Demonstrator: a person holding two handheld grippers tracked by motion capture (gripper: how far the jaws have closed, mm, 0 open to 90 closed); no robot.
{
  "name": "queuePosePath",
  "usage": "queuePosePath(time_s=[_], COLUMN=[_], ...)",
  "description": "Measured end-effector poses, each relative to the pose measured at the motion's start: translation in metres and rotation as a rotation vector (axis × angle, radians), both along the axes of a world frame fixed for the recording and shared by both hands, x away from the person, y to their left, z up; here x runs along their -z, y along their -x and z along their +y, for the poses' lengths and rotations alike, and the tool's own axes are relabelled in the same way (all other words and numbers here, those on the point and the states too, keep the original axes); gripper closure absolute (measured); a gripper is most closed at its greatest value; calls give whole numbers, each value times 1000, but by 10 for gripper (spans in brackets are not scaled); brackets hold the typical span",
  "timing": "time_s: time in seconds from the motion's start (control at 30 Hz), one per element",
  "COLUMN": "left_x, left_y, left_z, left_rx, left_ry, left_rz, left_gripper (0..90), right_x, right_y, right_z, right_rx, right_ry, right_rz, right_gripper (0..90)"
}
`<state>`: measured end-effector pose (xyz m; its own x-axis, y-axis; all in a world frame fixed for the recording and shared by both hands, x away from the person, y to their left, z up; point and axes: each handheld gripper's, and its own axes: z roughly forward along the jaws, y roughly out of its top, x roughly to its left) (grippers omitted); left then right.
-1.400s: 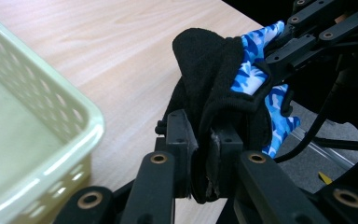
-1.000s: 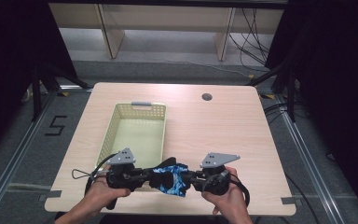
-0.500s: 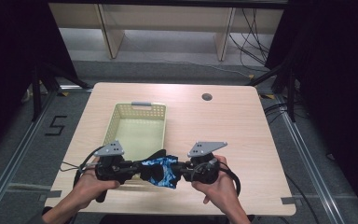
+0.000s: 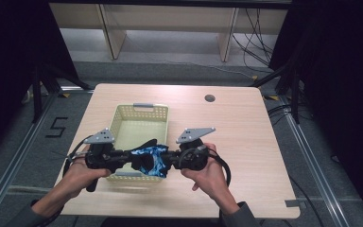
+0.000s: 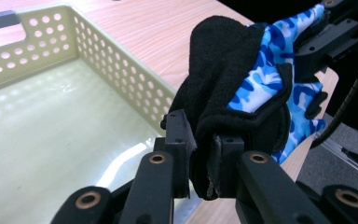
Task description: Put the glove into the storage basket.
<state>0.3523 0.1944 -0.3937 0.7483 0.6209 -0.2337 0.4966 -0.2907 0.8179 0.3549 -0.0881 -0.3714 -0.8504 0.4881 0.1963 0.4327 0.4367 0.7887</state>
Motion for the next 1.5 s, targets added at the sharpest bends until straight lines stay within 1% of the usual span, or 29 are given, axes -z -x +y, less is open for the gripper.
queuePosePath(time_s=[0.03, 0.07, 0.1, 0.13, 0.23, 0.33, 0.53, 0.73, 0.77, 0.8, 0.83, 0.87, 0.9, 0.93, 0.97, 1.0, 1.03, 1.1, 1.13, 1.17, 1.2, 1.23, 1.27, 1.3, 1.33, 1.4, 1.43, 1.47, 1.5], left_x=[0, 1, 1, 2, 4, 7, 13, 22, 24, 26, 29, 29, 31, 32, 34, 37, 38, 40, 43, 43, 45, 47, 48, 50, 51, 56, 56, 57, 57], left_y=[-5, -6, -6, -10, -13, -20, -27, -34, -35, -36, -38, -38, -39, -40, -41, -44, -45, -45, -45, -45, -45, -45, -45, -45, -46, -47, -47, -48, -48], left_z=[5, 7, 7, 11, 15, 23, 33, 40, 42, 42, 44, 44, 44, 45, 45, 47, 48, 47, 46, 46, 46, 46, 46, 46, 47, 46, 46, 46, 45], left_rx=[4, -15, -15, -20, -30, -43, -57, -75, -69, -83, -86, -86, -83, -86, -87, -69, -61, -65, -68, -58, -61, -56, -53, -61, -56, -67, -55, -38, -36], left_ry=[-5, -10, -10, -22, -26, -45, -59, -74, -89, -92, -109, -109, -110, -124, -127, -163, -178, -185, -193, -208, -218, -219, -229, -222, -231, -230, -245, -268, -280], left_rz=[21, 19, 19, 19, 21, 41, 58, 90, 99, 96, 111, 111, 122, 126, 128, 132, 136, 139, 141, 144, 133, 134, 143, 145, 156, 168, 181, 170, 166], left_gripper=[795, 795, 795, 796, 796, 795, 795, 794, 794, 793, 793, 792, 790, 790, 789, 784, 784, 784, 783, 781, 778, 777, 777, 776, 769, 762, 751, 744, 705], right_x=[0, 0, 0, 1, 3, 7, 12, 23, 25, 28, 32, 32, 39, 39, 40, 44, 46, 48, 51, 54, 59, 62, 62, 64, 68, 70, 71, 73, 75], right_y=[-2, -5, -5, -11, -15, -25, -33, -45, -46, -48, -50, -50, -52, -52, -54, -56, -58, -59, -59, -60, -60, -61, -61, -61, -60, -61, -61, -61, -62], right_z=[2, 5, 5, 11, 17, 28, 43, 56, 57, 59, 63, 63, 68, 68, 69, 72, 73, 74, 76, 77, 80, 81, 81, 83, 86, 87, 89, 90, 92], right_rx=[8, -1, -1, -11, -4, -12, -18, -15, -7, -10, -4, -4, 7, 7, 1, 6, 5, 1, 8, 7, 11, 2, 2, 8, 14, 17, 20, 19, 27], right_ry=[-5, -4, -4, 4, 12, 32, 59, 82, 82, 85, 95, 95, 84, 84, 107, 119, 126, 130, 138, 152, 169, 177, 177, 184, 202, 212, 223, 231, 247], right_rz=[7, 2, 2, 10, 21, 26, 43, 71, 79, 82, 102, 102, 112, 112, 119, 123, 128, 128, 140, 144, 155, 153, 153, 164, 183, 185, 188, 198, 209], right_gripper=[817, 817, 817, 818, 818, 818, 818, 818, 818, 818, 818, 818, 818, 818, 818, 818, 818, 818, 818, 818, 818, 818, 818, 818, 818, 818, 818, 818, 818])
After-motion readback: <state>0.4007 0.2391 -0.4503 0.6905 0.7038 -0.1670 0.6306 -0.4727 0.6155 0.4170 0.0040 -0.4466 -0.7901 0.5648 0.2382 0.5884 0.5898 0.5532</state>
